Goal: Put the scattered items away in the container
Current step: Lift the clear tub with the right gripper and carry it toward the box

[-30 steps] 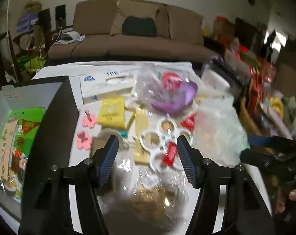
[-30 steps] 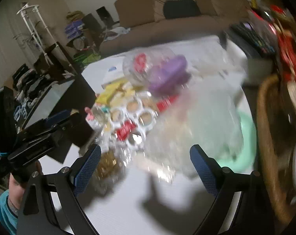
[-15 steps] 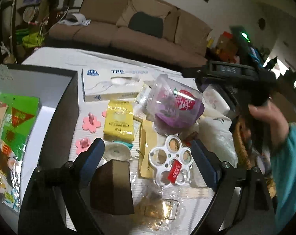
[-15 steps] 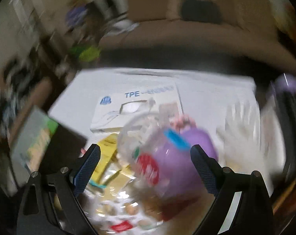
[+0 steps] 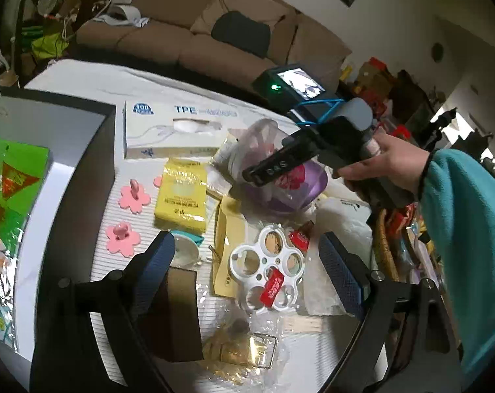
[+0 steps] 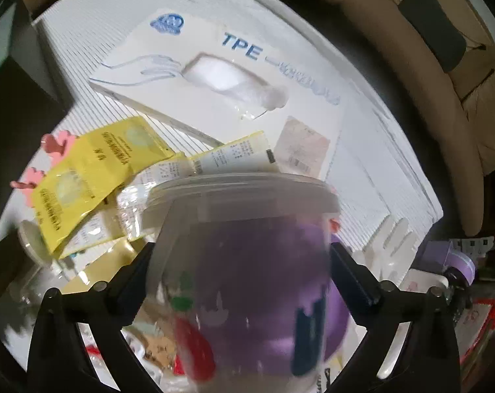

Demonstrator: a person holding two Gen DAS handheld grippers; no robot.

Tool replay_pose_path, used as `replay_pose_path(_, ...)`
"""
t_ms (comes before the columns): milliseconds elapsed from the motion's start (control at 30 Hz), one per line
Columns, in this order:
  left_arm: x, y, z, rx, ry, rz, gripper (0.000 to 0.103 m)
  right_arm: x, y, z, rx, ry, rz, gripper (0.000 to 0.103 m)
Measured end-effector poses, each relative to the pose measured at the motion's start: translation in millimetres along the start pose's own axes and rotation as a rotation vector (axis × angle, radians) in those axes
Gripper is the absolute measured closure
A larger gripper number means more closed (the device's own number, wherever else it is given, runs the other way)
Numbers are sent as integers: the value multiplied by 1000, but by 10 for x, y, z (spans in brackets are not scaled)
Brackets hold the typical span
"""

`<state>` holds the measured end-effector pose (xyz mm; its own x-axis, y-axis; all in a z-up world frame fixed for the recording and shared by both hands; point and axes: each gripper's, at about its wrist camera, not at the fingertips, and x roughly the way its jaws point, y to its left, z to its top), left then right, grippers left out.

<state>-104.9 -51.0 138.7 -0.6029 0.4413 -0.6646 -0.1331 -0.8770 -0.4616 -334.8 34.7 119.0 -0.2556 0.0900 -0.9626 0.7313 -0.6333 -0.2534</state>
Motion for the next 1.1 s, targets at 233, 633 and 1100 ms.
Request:
replay_pose_path(233,70,30,-20,-41,40,-71,14,-411,-180,-329,135,-214,85,3)
replay_pose_path(633,16,-237,-127,79,157,-307,13,-1489,347,-2304,388,-681,367,2)
replay_pose_path(1100,111,-821,-849,419,436,-340,13,-872,803,-3351,594,-590,215,2)
